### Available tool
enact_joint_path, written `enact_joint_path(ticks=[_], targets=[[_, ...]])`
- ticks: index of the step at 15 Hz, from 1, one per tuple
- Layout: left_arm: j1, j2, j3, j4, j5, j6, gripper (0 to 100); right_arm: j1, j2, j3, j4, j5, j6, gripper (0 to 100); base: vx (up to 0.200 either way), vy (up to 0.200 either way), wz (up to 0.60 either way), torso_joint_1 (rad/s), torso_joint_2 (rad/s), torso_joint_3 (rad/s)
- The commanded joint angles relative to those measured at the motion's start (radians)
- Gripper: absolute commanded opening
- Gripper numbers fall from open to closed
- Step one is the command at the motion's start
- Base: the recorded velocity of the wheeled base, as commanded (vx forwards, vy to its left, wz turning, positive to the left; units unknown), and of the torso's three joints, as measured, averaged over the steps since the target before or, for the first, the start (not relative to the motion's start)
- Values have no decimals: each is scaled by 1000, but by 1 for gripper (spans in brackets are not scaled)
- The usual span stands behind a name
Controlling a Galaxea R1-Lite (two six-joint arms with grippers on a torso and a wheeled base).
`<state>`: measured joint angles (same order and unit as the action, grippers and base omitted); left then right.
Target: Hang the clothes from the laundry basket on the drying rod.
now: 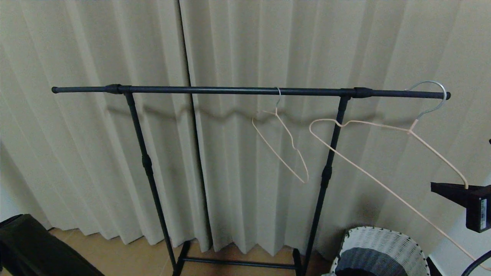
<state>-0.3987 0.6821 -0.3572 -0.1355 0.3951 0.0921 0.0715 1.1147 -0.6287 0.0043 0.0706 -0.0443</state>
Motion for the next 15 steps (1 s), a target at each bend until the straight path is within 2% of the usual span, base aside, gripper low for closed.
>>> enact_joint_path(ticks=[1, 3, 11, 15], targets=[[0, 5, 4, 1, -1, 0, 0, 5, -15, 1, -1, 1, 0, 0, 0, 0, 0, 0, 0, 0], [0, 7, 4, 2, -1, -2, 0, 17, -26, 1, -3, 6, 3, 0, 0, 0, 0, 0, 0, 0], [0, 20, 14, 1, -1, 0, 0, 120, -42, -3, -7, 6, 26, 0, 0, 200, 0, 3, 2, 3], [-3, 25, 27, 1, -1, 3, 0, 195, -36, -2, 3, 6, 46, 0, 0, 0, 0, 0, 0, 0]])
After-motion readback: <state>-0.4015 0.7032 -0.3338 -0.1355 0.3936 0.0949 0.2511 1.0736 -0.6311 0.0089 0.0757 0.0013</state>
